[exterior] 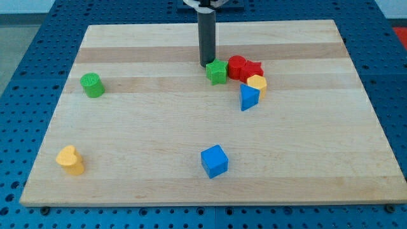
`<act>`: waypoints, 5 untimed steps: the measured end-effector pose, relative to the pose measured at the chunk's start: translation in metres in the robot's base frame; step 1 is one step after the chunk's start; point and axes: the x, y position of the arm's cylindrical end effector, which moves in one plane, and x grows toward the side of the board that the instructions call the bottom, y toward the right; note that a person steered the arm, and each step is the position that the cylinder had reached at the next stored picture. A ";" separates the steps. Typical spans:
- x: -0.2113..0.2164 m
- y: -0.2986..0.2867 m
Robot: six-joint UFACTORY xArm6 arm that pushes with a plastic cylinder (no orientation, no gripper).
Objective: Point your arm to the blue triangle
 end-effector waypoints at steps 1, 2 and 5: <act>-0.003 0.000; -0.003 0.000; -0.023 0.000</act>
